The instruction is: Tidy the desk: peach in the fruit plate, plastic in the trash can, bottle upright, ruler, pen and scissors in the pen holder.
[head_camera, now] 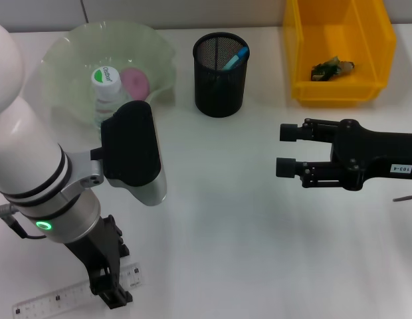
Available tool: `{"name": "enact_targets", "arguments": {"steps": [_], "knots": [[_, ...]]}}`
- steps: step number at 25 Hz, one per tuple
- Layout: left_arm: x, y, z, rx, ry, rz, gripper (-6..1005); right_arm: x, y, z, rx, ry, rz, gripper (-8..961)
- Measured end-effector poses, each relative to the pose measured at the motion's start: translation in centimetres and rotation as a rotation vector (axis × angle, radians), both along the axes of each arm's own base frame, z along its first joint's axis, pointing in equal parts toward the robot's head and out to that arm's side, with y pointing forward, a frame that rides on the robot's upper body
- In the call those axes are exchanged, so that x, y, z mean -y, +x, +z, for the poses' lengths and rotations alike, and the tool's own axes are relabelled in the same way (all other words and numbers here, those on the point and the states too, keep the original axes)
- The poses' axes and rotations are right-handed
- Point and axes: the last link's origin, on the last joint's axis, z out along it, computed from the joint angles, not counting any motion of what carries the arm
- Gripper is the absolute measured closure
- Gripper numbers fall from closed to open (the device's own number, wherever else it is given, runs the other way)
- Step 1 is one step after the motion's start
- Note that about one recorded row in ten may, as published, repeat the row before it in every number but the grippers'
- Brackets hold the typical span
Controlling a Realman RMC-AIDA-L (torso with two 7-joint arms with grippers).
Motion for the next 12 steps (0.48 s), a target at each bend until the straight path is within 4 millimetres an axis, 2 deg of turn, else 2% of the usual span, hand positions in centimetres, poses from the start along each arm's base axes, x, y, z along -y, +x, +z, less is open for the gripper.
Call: {"name": "enact_targets", "arguments": {"steps": [12], "knots": [[0.29, 0.06, -0.38, -0.012, -0.009, -0.008, 245, 0.04, 0.05, 0.02, 0.001, -0.003, -0.002, 167]]}}
